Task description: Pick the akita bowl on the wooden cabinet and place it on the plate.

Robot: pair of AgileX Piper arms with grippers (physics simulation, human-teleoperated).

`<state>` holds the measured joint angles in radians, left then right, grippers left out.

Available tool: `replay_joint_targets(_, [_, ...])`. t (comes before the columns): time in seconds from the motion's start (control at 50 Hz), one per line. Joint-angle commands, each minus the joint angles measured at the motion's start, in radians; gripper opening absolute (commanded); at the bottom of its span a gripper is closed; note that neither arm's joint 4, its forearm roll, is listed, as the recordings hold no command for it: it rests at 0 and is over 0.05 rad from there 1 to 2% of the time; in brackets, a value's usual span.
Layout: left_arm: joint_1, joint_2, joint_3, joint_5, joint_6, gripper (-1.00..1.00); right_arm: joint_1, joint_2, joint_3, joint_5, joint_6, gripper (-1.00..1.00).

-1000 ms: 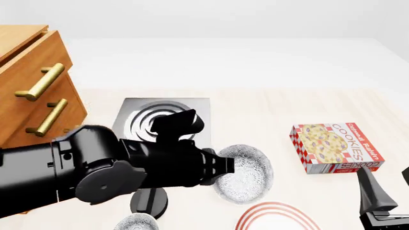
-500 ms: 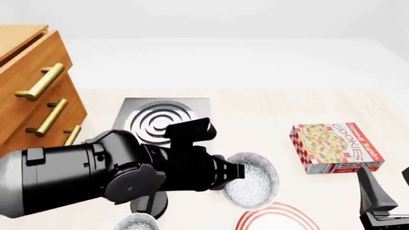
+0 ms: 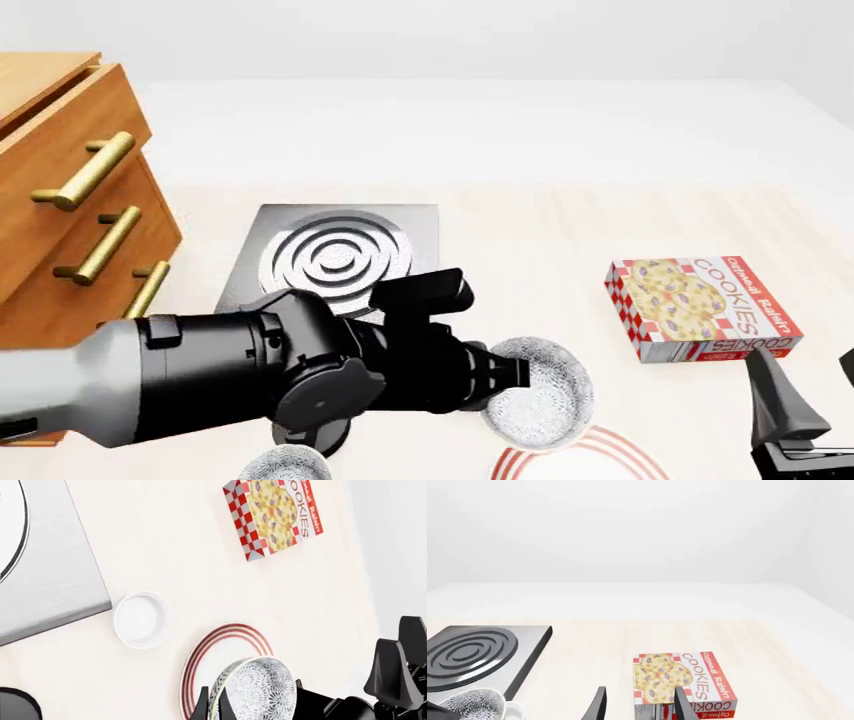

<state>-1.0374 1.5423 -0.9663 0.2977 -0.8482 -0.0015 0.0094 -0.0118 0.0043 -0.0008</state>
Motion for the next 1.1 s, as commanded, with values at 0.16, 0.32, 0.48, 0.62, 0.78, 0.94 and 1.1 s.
replay_joint_targets(0.16, [-0.028, 0.071, -0.023, -0.029, -0.022, -1.0, 0.0, 0.001, 0.0, 0.0, -0.001, 1.0])
replay_joint_targets(0.32, [-0.038, 0.091, -0.029, -0.036, -0.029, -1.0, 0.0, -0.001, 0.001, 0.0, -0.001, 1.0])
replay_joint_targets(0.48, [-0.042, 0.113, -0.026, -0.056, -0.043, -1.0, 0.0, -0.003, 0.0, 0.003, -0.001, 1.0])
replay_joint_targets(0.62, [-0.049, 0.132, -0.025, -0.067, -0.052, -1.0, 0.0, -0.004, 0.0, 0.003, -0.001, 1.0])
replay_joint_targets(0.78, [-0.062, 0.155, -0.031, -0.076, -0.059, -1.0, 0.0, -0.005, 0.003, 0.002, 0.0, 1.0])
replay_joint_targets(0.94, [-0.071, 0.178, -0.042, -0.083, -0.067, -1.0, 0.0, -0.005, 0.001, 0.005, 0.0, 1.0])
replay_joint_targets(1.1, [-0.075, 0.196, -0.054, -0.084, -0.07, -1.0, 0.0, -0.005, 0.001, 0.004, 0.0, 1.0])
